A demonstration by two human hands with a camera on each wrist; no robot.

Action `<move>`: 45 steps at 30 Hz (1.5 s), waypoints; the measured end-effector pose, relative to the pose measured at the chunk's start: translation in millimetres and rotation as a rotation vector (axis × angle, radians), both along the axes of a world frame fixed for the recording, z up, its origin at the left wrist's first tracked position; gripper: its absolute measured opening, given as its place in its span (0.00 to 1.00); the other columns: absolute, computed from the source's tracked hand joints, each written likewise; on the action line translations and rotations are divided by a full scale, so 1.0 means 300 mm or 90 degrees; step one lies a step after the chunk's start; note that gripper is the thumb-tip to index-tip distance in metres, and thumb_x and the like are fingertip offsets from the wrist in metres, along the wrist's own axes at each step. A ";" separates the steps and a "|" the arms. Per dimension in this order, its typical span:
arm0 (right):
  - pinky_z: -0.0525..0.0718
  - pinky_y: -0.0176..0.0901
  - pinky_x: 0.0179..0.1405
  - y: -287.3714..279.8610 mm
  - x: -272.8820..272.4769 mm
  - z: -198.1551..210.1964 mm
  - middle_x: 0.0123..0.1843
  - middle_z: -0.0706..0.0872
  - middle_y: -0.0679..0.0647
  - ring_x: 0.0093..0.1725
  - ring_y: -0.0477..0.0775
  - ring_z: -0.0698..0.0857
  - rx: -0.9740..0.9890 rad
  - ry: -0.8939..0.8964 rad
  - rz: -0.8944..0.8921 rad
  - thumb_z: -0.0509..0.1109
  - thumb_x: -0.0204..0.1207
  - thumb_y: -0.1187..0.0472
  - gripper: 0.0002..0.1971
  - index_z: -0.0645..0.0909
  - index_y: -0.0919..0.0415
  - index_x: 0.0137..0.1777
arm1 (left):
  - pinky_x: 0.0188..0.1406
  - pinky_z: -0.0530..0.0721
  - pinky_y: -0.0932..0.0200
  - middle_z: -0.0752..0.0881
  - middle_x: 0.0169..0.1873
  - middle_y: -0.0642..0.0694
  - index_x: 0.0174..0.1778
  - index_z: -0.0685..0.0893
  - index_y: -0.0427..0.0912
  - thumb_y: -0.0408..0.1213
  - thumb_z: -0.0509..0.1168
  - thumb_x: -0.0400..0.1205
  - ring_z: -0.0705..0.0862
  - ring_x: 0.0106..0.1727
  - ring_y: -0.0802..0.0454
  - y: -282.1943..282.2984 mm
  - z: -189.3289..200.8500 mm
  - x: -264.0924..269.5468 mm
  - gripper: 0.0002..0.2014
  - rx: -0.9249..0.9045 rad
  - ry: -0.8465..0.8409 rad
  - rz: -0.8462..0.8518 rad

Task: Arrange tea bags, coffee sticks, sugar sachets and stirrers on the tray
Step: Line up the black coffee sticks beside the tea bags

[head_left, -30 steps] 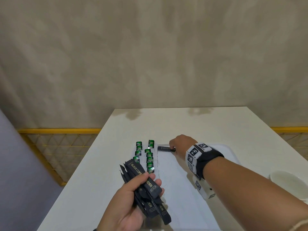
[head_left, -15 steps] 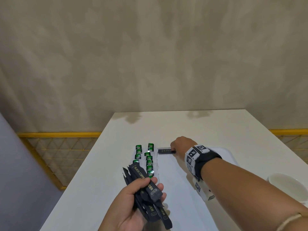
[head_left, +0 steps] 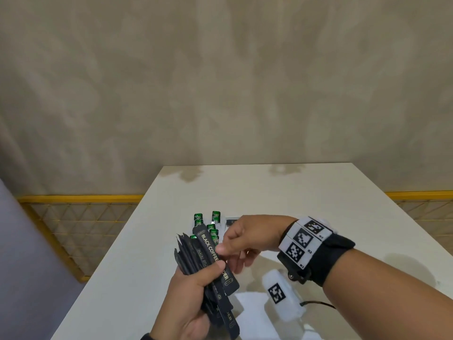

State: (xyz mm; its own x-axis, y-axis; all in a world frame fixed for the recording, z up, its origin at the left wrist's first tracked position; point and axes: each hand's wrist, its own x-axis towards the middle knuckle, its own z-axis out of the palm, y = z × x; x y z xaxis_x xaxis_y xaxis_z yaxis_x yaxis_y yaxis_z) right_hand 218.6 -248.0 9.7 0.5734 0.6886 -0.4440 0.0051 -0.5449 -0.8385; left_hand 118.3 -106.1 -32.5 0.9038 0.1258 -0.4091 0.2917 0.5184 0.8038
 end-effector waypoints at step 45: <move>0.78 0.50 0.57 -0.029 0.020 -0.221 0.67 0.75 0.54 0.65 0.59 0.77 -0.597 -0.562 -0.026 0.58 0.82 0.67 0.22 0.74 0.52 0.74 | 0.39 0.89 0.48 0.87 0.43 0.30 0.48 0.84 0.26 0.28 0.62 0.81 0.87 0.47 0.42 0.037 -0.009 -0.001 0.08 -0.171 0.118 -0.016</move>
